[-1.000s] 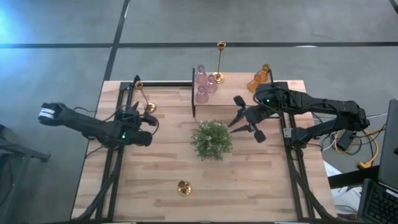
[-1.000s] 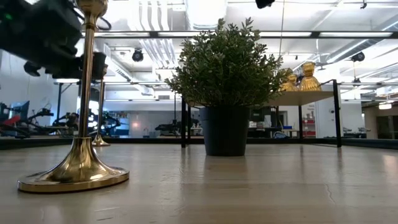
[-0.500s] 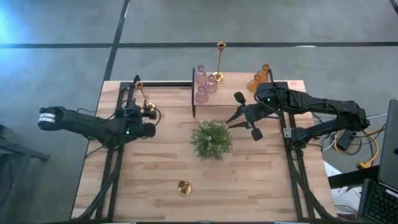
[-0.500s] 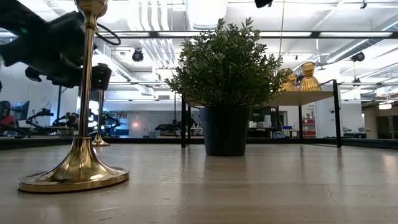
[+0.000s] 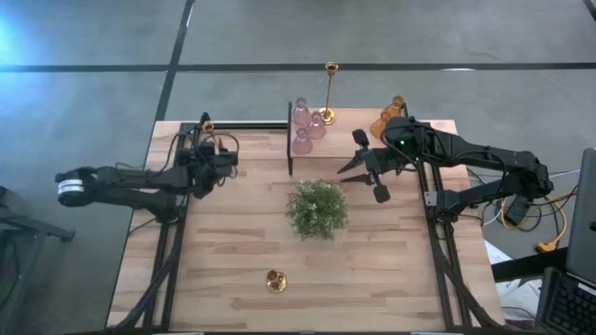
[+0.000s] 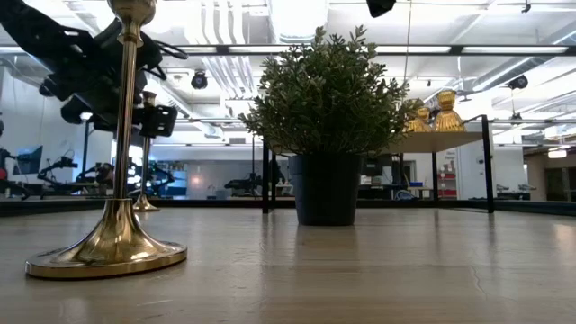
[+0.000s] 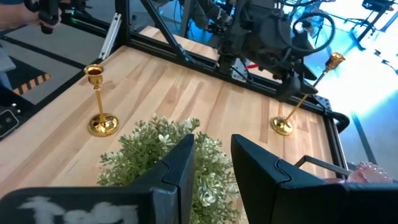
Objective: Pick & Place candle stick holders
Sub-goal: Put the large top left golden candle holder on the shelf
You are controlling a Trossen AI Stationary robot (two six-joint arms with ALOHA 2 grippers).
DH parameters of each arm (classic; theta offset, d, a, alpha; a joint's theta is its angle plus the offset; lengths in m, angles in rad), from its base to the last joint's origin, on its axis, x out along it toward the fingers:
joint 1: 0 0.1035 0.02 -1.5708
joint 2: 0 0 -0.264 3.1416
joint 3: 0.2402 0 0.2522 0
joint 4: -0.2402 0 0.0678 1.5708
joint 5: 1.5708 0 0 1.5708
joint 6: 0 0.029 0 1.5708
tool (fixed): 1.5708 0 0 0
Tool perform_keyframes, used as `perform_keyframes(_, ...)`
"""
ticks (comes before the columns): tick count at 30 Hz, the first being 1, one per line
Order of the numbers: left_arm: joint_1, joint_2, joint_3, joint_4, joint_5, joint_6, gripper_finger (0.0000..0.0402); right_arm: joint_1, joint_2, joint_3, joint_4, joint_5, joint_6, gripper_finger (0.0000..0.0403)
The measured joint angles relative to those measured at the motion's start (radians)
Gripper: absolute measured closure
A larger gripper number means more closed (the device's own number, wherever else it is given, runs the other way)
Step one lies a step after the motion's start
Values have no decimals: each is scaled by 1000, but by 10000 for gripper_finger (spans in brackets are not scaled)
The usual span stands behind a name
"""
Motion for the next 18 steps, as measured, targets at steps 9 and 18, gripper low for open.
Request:
perform_keyframes(9,137,32,0,163,150,112,217,-15,0,0,-9,0,0,315)
perform_keyframes(18,174,54,0,216,248,193,392,-17,0,0,-12,3,0,331)
